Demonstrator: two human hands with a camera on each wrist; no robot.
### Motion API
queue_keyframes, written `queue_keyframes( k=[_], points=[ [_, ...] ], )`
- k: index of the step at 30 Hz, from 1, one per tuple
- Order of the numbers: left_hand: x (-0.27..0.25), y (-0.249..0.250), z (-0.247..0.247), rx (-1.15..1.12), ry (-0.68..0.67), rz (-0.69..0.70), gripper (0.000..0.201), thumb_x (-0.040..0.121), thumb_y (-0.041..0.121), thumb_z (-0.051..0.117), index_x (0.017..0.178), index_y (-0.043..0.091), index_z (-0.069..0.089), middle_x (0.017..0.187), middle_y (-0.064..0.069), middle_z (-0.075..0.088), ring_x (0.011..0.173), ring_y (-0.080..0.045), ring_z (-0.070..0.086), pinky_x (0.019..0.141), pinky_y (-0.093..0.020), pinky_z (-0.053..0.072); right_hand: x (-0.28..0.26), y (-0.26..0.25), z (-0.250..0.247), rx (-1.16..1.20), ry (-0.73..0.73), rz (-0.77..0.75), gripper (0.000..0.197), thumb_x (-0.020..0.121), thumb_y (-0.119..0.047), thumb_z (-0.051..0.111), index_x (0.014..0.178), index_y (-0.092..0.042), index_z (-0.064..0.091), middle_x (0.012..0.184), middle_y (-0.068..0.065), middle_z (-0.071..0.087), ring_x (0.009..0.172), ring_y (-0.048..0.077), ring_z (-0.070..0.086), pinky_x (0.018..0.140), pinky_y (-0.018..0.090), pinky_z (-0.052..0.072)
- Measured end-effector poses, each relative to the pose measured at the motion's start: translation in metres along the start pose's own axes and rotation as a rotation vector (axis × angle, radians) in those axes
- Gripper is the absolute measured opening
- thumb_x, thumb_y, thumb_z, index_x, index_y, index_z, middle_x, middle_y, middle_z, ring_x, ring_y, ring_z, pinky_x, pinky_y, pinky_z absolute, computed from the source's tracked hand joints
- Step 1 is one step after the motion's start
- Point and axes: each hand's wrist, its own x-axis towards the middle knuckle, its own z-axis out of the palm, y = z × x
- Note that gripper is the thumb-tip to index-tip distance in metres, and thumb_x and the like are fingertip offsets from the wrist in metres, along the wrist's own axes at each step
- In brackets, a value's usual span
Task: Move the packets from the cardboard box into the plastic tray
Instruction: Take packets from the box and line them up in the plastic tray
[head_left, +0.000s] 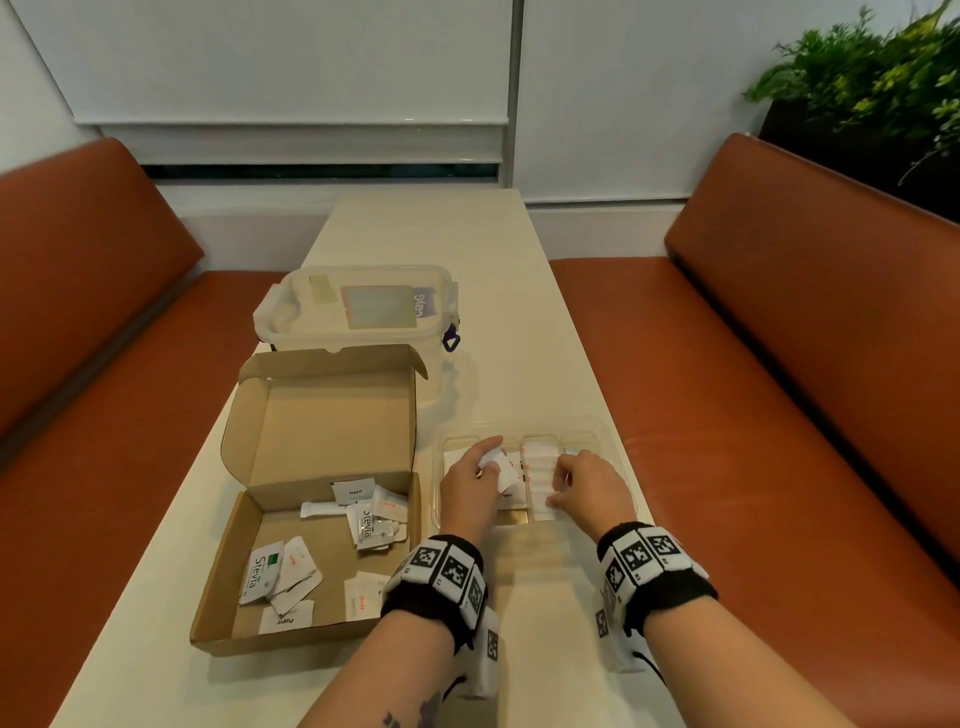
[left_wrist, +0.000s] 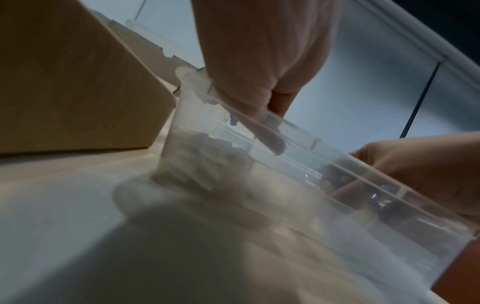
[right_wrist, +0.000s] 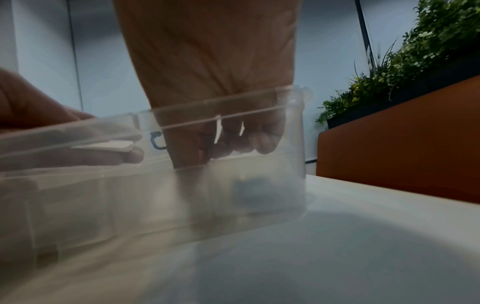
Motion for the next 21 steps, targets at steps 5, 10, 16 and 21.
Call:
queue_keyframes(
  k=[5,10,16,21],
  points=[
    [0.000,-0.001,0.000,0.018,0.004,0.018,0.043,0.092,0.006,0.046,0.112,0.041,0.060,0.085,0.014,0.057,0.075,-0.014,0.054,0.084,-0.041,0.053,0.000,-0.001,-0.001,0.002,0.007,-0.014,0.026,0.074,-0.023,0.076,0.069,-0.024,0.051,0.078,-0.007,0.047,0.077,0.014,0.049,0.058,0.023,0.033],
    [0.002,-0.004,-0.001,0.023,-0.013,0.058,0.038,0.087,0.011,0.061,0.116,0.035,0.062,0.097,0.007,0.059,0.087,-0.012,0.056,0.085,-0.035,0.054,-0.007,-0.013,-0.010,0.343,0.112,-0.060,0.010,0.082,-0.029,0.069,0.079,-0.021,0.063,0.079,-0.004,0.064,0.076,0.011,0.058,0.067,0.025,0.045],
    [0.004,-0.006,0.001,-0.144,-0.038,0.066,0.034,0.090,0.010,0.060,0.115,0.033,0.064,0.095,0.008,0.059,0.081,-0.009,0.058,0.067,-0.019,0.054,-0.009,-0.027,-0.018,0.707,-0.008,0.005,0.005,0.081,-0.016,0.072,0.080,-0.015,0.067,0.069,-0.003,0.064,0.061,0.005,0.055,0.059,0.013,0.042],
    [0.003,-0.004,0.001,-0.248,-0.017,-0.011,0.032,0.097,0.007,0.047,0.111,0.026,0.067,0.096,0.002,0.063,0.086,-0.013,0.060,0.076,-0.027,0.057,-0.007,-0.025,-0.021,0.899,0.109,0.103,0.010,0.081,-0.013,0.071,0.074,-0.013,0.064,0.071,0.001,0.067,0.057,0.010,0.056,0.054,0.015,0.043]
  ],
)
